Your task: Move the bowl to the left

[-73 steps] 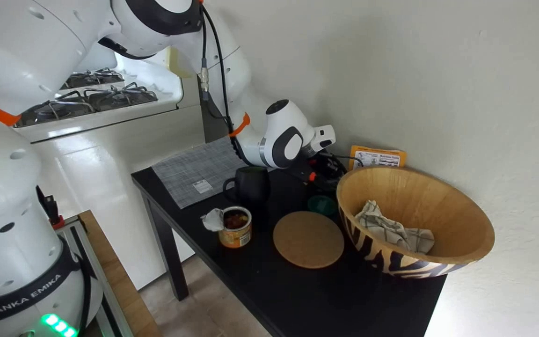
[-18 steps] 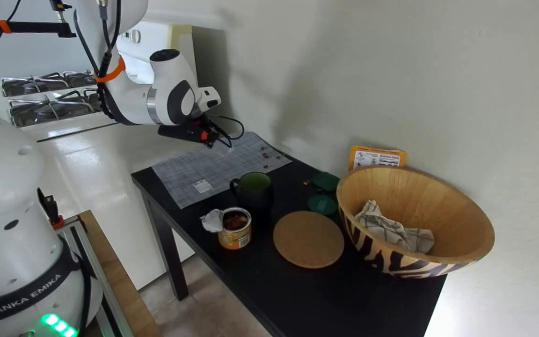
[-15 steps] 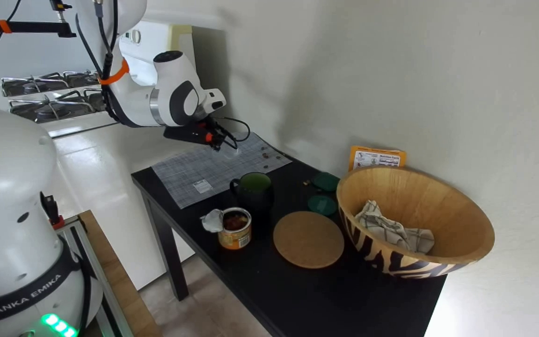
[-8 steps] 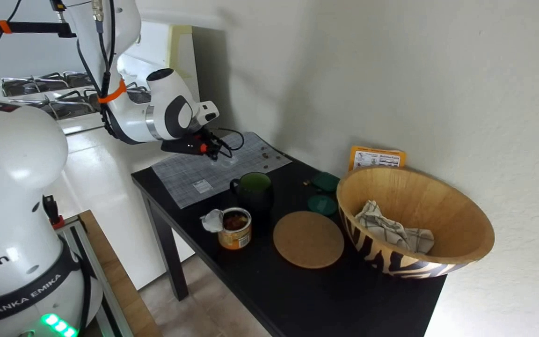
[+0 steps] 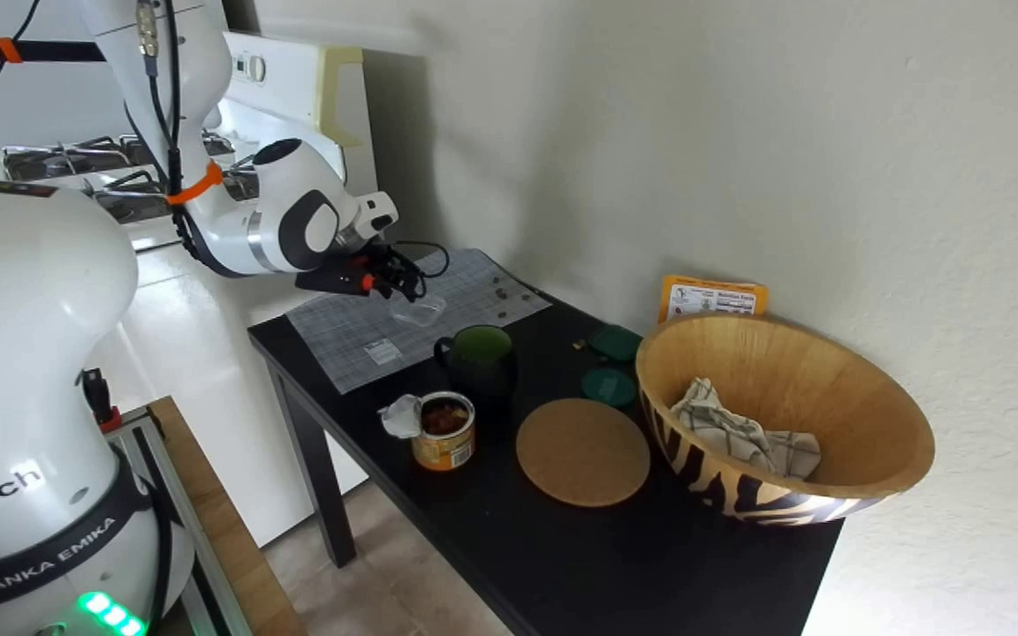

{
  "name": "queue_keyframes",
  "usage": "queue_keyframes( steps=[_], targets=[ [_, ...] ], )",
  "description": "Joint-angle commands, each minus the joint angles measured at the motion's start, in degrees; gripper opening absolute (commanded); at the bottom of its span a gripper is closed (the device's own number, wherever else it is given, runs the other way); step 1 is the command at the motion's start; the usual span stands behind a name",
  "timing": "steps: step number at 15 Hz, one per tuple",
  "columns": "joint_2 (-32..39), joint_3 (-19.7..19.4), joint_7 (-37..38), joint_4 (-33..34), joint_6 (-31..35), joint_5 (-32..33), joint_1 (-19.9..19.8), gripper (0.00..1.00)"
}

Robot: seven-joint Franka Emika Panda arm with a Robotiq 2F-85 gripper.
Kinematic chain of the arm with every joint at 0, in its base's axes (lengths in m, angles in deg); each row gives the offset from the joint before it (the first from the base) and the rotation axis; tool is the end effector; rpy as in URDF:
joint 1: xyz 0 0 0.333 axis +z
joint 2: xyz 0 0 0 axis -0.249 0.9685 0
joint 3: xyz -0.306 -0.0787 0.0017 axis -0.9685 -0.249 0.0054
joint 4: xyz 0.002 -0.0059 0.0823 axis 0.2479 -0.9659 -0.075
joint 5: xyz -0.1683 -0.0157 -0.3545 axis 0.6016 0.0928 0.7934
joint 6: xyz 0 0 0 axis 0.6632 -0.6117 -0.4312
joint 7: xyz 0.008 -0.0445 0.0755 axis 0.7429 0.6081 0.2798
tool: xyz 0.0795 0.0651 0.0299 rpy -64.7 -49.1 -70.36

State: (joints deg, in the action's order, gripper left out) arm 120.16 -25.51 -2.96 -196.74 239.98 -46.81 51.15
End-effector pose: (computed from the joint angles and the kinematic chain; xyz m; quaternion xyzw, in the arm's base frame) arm 0.4147 0.2586 0.1629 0.9414 0.2107 0.2621 0.0245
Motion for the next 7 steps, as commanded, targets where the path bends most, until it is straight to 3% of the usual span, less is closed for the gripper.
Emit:
queue_keyframes(
  steps=[1,2,4,5,7],
  targets=[
    [-2.89,-8.39,-1.24,-4.16,1.93,-5.14,10.49,0.93],
    [-3.96,-10.69,-1.56,-5.57,3.71,-6.06,13.12,0.99],
    [-4.0,-18.3,-2.04,-9.0,8.69,-12.33,21.48,1.0],
    [-2.3,-12.48,-0.62,-4.11,4.98,-7.42,14.24,1.0],
    [-2.72,-13.69,-0.85,-4.68,5.57,-7.91,15.74,1.0]
  ],
)
